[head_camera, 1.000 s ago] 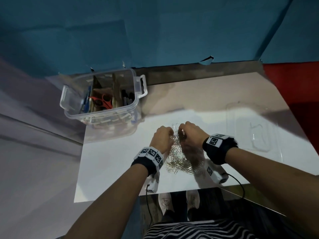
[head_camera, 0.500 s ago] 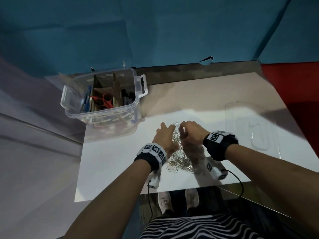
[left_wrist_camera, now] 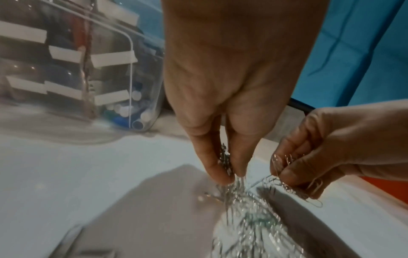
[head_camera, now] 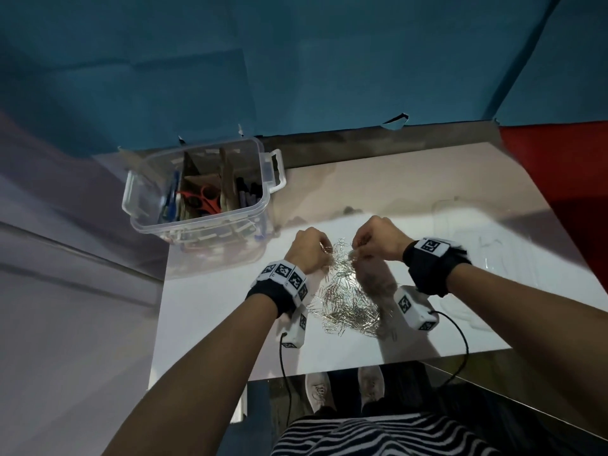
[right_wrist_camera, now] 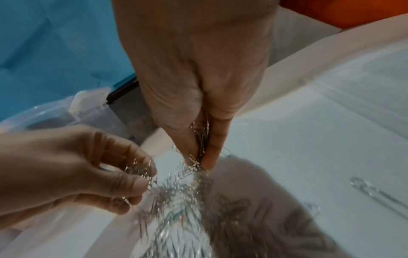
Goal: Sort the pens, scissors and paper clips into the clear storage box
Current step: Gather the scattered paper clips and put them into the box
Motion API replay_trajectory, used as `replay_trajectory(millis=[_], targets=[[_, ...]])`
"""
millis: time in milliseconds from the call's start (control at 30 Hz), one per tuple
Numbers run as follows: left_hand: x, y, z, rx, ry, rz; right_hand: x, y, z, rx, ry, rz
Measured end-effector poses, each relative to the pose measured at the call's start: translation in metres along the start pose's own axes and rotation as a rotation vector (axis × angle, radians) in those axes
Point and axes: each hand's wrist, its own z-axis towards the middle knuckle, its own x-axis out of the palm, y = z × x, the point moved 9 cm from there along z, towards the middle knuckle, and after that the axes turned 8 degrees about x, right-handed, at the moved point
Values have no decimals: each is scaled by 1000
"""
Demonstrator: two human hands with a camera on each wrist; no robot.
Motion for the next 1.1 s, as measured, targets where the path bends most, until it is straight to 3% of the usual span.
replay_trajectory(millis=[267,500,633,767,900,967,1100], targets=[[-48,-35,-9,53,28,-216,-39,24,5,22,116,134],[-161,-60,-25,134,-57,-275,-96,105,2,-137,195,116],[-244,-31,-25,96,-176,-280,-119,181,23,-239,190,151],[-306,27,-17,-12,-297,-246,-109,259,64,-273,166,198],[-320,82,-2,-163,-315,-356,-74,314,108,-273,121,113],[-317,101,7,-219,-308,-341,-58,327,127,-235,31,33],[-318,113,24,-210,-335,-254,-36,337,151,-163,-47,46]])
